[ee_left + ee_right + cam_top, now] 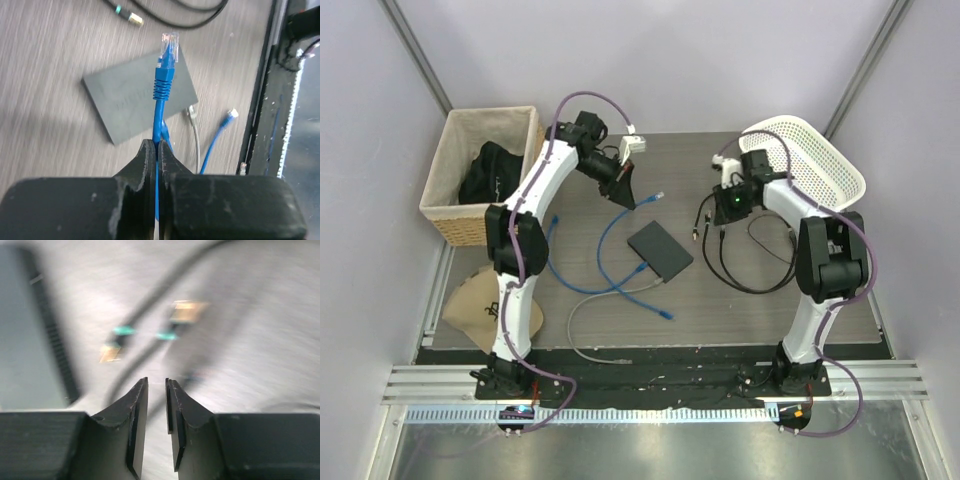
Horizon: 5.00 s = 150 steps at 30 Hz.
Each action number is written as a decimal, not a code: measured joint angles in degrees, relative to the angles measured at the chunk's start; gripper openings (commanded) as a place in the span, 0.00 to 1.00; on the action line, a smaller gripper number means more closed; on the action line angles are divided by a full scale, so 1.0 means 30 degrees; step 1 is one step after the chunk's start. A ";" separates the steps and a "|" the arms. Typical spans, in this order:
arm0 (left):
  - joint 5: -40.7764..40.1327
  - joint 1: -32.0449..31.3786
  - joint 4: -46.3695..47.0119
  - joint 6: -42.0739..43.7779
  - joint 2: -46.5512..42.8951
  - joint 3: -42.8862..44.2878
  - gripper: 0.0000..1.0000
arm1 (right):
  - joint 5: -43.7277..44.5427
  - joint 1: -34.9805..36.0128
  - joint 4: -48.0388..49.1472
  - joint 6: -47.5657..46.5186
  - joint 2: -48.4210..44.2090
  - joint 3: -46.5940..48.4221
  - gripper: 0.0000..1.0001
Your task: Pull the plug from the switch port
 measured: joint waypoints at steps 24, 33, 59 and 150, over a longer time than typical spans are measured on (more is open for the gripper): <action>0.0437 -0.4743 2.2724 -2.6381 0.6674 0.2892 1.00 | 0.7082 -0.6076 0.2229 0.0612 -0.4401 0.2630 0.31; -0.4605 -0.2885 1.8338 -2.1828 0.5625 0.2062 1.00 | 0.5435 -0.5231 0.2288 0.2113 -0.5173 0.1494 0.36; -0.4014 -0.0022 1.0622 -1.1424 -0.4692 -1.5001 0.70 | -0.2761 0.5238 0.2244 0.1450 -0.0299 -0.1472 0.25; 0.2251 -0.0605 1.6189 -1.7435 0.0168 -1.4710 0.44 | -0.1566 0.5136 0.4575 0.2922 -0.0794 -0.3351 0.24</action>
